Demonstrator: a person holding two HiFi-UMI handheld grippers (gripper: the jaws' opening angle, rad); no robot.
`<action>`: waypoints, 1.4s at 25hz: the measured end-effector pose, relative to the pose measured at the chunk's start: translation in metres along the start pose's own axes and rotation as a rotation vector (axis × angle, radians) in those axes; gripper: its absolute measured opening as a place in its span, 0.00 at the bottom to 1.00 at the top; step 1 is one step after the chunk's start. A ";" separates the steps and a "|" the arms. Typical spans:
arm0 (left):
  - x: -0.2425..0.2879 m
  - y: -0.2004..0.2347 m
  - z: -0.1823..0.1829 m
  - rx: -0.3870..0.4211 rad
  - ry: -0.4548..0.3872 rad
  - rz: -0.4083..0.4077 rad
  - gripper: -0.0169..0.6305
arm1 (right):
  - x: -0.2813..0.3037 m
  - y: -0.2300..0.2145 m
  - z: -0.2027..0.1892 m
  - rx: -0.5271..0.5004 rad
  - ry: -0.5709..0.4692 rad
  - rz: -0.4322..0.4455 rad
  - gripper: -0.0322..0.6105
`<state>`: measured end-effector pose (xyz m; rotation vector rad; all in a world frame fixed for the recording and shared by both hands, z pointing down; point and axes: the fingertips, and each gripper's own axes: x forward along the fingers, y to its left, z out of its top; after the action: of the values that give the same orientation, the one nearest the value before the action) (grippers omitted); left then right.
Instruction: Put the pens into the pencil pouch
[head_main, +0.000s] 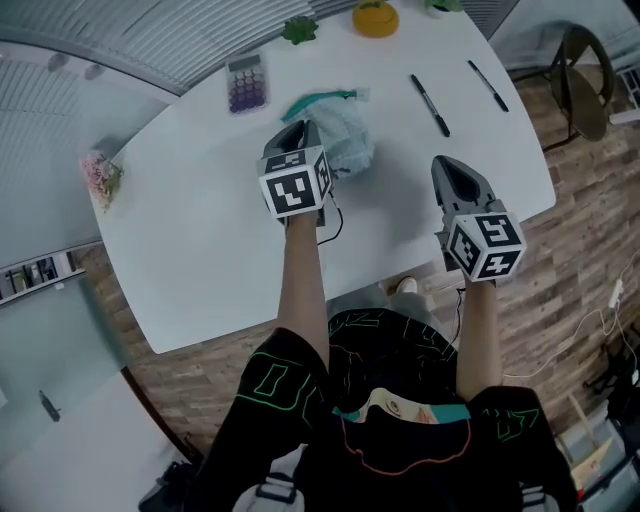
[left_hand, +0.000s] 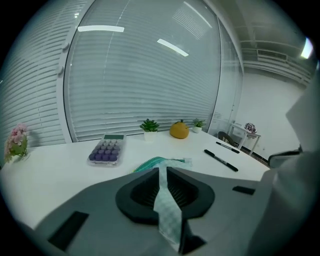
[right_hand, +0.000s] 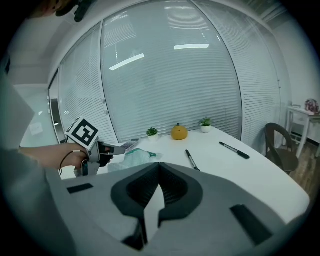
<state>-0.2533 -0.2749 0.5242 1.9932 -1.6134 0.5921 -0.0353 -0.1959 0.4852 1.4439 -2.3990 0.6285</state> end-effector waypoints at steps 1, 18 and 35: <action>0.005 0.000 0.000 -0.007 0.012 -0.004 0.13 | 0.002 -0.001 -0.001 -0.003 0.008 -0.001 0.05; 0.063 0.016 -0.008 -0.167 0.175 0.080 0.63 | 0.031 -0.002 0.007 -0.040 0.072 -0.023 0.05; 0.072 0.015 -0.015 0.022 0.143 0.239 0.27 | 0.043 0.006 0.004 -0.049 0.102 -0.036 0.05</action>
<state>-0.2537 -0.3227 0.5817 1.7423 -1.7744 0.8254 -0.0606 -0.2286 0.4990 1.3966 -2.2898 0.6148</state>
